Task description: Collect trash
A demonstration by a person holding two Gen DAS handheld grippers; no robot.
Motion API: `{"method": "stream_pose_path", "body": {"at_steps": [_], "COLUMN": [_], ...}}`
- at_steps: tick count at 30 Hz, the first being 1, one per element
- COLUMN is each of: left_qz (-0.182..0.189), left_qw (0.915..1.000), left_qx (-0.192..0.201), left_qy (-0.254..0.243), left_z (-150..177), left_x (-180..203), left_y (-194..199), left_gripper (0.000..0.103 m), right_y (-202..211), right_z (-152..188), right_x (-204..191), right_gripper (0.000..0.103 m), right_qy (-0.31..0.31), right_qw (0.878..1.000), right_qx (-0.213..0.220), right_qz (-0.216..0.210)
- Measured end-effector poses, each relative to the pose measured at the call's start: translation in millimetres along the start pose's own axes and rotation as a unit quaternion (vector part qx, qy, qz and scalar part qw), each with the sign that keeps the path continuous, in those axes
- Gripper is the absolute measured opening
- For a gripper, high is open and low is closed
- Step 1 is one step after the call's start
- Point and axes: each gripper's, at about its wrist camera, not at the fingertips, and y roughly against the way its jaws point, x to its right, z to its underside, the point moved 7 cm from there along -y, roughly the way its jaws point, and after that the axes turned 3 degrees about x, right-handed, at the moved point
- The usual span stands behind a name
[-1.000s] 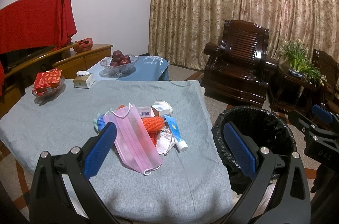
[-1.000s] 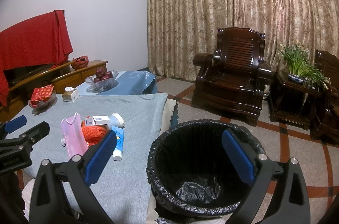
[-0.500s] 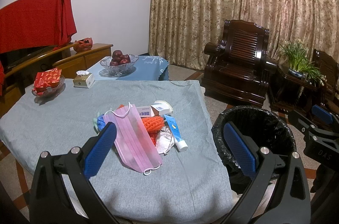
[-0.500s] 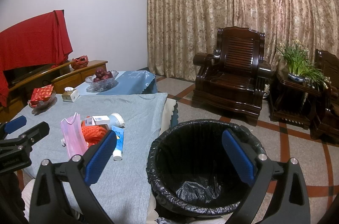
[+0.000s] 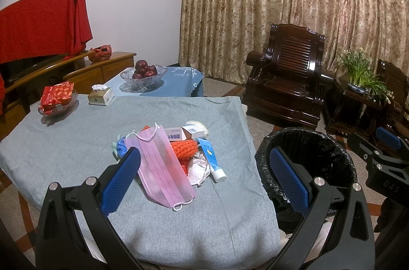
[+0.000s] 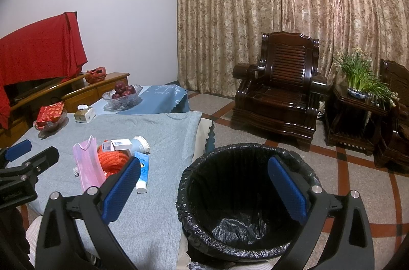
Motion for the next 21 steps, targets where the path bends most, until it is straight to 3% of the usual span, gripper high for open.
{"method": "stream_pose_path", "body": {"at_steps": [19, 21], "left_qz": [0.001, -0.002], "left_qw": [1.0000, 0.9999], "left_qx": [-0.006, -0.010], "left_qy": [0.003, 0.004], "left_z": [7, 25], "left_x": [-2, -4], "left_y": [-3, -12], "left_gripper": [0.098, 0.098], "right_y": [-13, -16], "right_z": [18, 17], "right_x": [6, 2], "right_gripper": [0.097, 0.097], "right_qy": [0.000, -0.002], "right_qw": [1.000, 1.000], "right_qx": [-0.012, -0.016], "right_qz": [-0.002, -0.005]}}
